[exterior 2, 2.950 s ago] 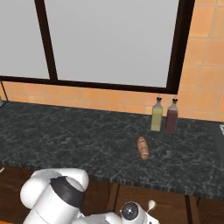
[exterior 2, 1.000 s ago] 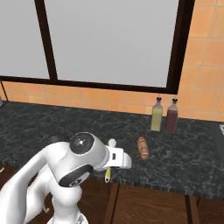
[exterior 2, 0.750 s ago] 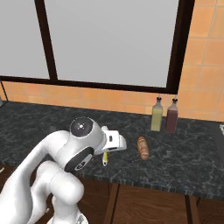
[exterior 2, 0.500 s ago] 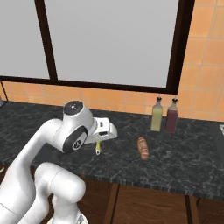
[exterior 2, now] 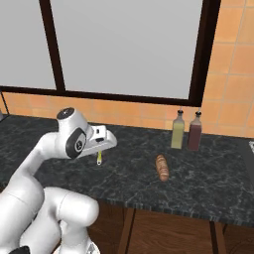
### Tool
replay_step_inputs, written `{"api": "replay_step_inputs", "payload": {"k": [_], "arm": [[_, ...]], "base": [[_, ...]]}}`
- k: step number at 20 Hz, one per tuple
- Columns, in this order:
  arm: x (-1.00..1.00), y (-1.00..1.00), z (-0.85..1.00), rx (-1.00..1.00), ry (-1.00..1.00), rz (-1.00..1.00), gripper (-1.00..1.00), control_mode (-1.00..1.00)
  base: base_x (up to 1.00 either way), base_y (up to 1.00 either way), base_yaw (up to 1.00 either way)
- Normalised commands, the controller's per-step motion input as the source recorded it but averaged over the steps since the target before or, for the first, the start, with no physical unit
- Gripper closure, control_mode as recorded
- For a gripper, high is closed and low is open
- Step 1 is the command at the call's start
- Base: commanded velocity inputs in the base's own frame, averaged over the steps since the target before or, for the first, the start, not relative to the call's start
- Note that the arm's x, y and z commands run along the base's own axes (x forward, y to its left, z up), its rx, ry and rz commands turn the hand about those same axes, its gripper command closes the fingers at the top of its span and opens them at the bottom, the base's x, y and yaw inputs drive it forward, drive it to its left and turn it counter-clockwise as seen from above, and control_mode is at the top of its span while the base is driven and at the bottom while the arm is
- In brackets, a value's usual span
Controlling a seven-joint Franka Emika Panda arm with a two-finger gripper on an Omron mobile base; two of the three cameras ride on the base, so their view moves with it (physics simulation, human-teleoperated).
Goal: Pick the dish brush from the drawer and place it on the counter.
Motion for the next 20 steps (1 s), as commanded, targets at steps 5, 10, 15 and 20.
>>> {"api": "replay_step_inputs", "payload": {"k": [5,10,15,20], "arm": [[0.44,0.04,-0.39,0.00,0.08,0.00,1.00,-1.00],[0.20,0.00,-0.49,0.00,0.04,0.00,1.00,-1.00],[0.34,0.00,-0.59,0.00,0.13,0.00,1.00,-1.00],[0.33,0.00,-0.63,0.00,0.31,0.00,1.00,-1.00]], "base": [[0.00,0.00,0.00],[0.00,0.00,0.00],[0.00,0.00,0.00],[0.00,0.00,0.00]]}}
